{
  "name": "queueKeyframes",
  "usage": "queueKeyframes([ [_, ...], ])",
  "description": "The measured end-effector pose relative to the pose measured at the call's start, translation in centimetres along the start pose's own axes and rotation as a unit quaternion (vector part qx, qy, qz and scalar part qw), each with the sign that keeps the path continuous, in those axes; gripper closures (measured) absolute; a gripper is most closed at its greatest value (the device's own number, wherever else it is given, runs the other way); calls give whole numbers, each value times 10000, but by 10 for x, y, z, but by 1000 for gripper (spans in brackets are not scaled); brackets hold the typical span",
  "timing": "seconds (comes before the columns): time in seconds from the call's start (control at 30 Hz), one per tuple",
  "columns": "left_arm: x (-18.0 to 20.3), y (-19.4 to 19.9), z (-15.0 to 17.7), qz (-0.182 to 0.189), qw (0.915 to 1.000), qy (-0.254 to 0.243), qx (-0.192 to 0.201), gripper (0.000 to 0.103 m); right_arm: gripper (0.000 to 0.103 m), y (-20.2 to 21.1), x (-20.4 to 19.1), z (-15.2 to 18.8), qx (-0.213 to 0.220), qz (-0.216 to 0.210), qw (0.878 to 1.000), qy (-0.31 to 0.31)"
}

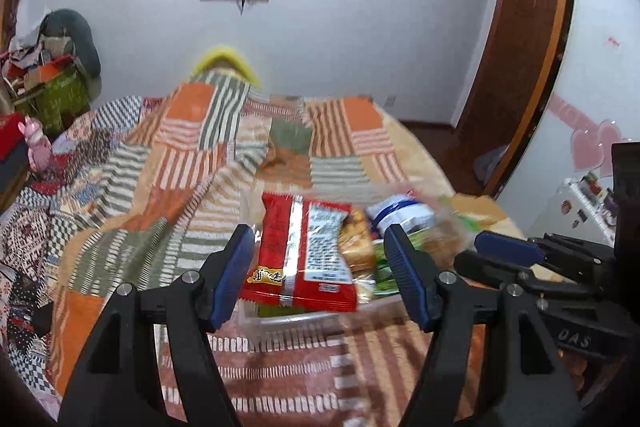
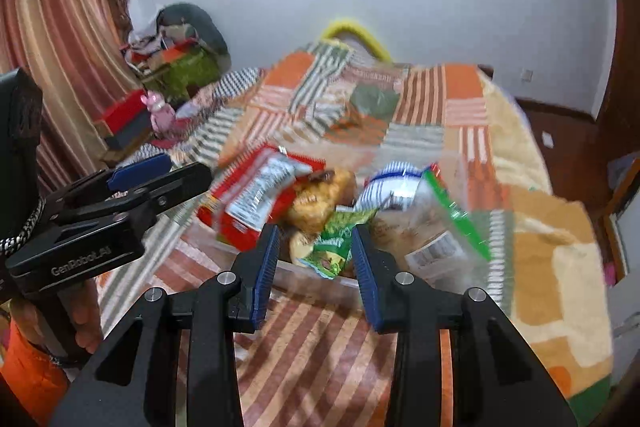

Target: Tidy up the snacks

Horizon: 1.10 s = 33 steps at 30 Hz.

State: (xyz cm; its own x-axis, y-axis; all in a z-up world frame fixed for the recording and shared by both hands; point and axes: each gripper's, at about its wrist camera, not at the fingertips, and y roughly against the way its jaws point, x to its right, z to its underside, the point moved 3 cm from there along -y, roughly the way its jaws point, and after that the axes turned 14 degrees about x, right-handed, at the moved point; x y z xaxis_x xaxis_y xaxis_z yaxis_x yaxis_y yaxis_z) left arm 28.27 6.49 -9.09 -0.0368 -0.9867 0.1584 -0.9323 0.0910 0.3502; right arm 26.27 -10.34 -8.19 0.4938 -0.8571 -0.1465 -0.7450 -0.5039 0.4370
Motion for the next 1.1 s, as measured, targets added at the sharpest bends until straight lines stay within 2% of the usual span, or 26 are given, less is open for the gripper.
queueKeyframes([
  [0.33, 39, 108, -45, 33, 9946, -203, 1021, 36, 68, 107, -16, -46, 1212, 157, 9923, 191],
  [0.47, 55, 145, -49, -15, 9908, -298, 1321, 35, 56, 140, -23, -50, 1577, 216, 9868, 283],
  [0.6, 66, 169, -47, -81, 9874, -364, 1536, 19, 33, 160, -30, -46, 1778, 274, 9831, 331],
  [0.7, 74, 181, -45, -85, 9856, -450, 1629, 13, 23, 164, -31, -43, 1844, 369, 9814, 374],
  [0.9, 84, 199, -39, -119, 9832, -524, 1743, 2, 10, 169, -33, -37, 1937, 530, 9787, 426],
  [1.0, 86, 203, -37, -89, 9831, -513, 1755, 1, 1, 174, -33, -34, 2007, 633, 9766, 433],
  [1.1, 89, 205, -36, -83, 9830, -504, 1762, 0, 0, 177, -32, -33, 2022, 690, 9761, 385],
])
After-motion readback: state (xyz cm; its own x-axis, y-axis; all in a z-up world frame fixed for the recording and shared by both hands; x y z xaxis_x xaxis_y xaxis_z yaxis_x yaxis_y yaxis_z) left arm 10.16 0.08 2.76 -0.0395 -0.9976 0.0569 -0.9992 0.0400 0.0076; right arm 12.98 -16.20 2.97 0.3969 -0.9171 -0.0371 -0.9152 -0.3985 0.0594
